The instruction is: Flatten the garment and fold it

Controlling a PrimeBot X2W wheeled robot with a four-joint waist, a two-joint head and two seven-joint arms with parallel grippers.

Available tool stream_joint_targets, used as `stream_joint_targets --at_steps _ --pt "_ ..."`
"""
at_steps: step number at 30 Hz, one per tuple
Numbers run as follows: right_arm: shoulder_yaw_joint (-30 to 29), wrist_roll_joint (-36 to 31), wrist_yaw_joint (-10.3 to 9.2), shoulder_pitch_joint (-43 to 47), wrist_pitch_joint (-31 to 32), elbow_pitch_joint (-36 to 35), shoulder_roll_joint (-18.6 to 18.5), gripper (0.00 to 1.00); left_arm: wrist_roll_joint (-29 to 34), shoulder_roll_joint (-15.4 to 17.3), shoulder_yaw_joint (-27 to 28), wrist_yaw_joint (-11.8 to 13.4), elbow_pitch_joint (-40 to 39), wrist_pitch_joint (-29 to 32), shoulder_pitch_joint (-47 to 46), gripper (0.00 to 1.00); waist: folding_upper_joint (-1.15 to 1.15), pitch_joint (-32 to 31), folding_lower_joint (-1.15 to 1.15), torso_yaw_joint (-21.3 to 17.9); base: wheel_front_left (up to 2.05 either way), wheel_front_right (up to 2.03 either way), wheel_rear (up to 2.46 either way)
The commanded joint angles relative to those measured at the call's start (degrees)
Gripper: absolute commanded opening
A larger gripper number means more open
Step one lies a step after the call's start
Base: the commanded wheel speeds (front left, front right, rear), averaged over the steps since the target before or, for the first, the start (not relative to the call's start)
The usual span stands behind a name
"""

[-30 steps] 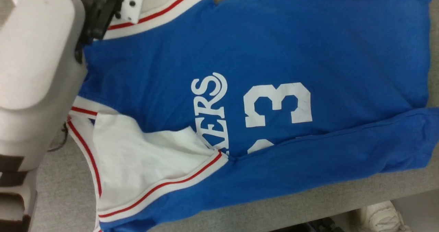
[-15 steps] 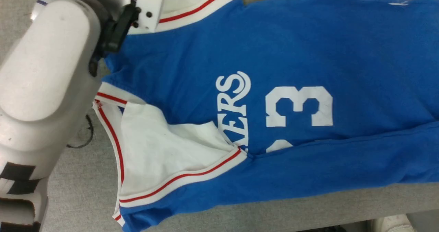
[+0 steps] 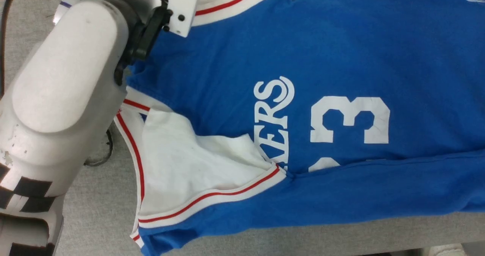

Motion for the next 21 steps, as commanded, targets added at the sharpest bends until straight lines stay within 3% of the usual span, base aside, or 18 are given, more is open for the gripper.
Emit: stream_joint_targets --at_steps 1,2,14,21 --pt "0.38 0.11 -0.06 -0.46 0.43 0.48 -0.09 0.3 0.27 -0.05 -0.11 0.1 0.02 -0.55 -0.95 0.0 0.0 0.17 0.0 0.16 0.0 0.0 0.0" --pt "0.48 0.11 -0.06 -0.51 0.4 0.52 -0.05 0.0 0.28 -0.09 -0.11 0.07 -0.03 -0.8 -1.09 0.0 0.0 0.29 0.0 0.24 0.0 0.0 0.0" --pt "1.49 0.5 -0.06 -0.97 -5.96 -1.98 -0.64 0.0 0.28 0.33 1.46 0.35 -2.96 -9.58 0.48 0.0 0.0 -0.93 0.0 0.22 0.0 0.0 0.0" --pt "-0.62 1.77 -0.06 4.01 -10.14 -5.35 0.1 0.0 1.39 2.48 2.59 3.88 -10.49 -16.54 8.69 0.0 0.0 -5.59 0.0 0.27 0.0 0.0 0.0"
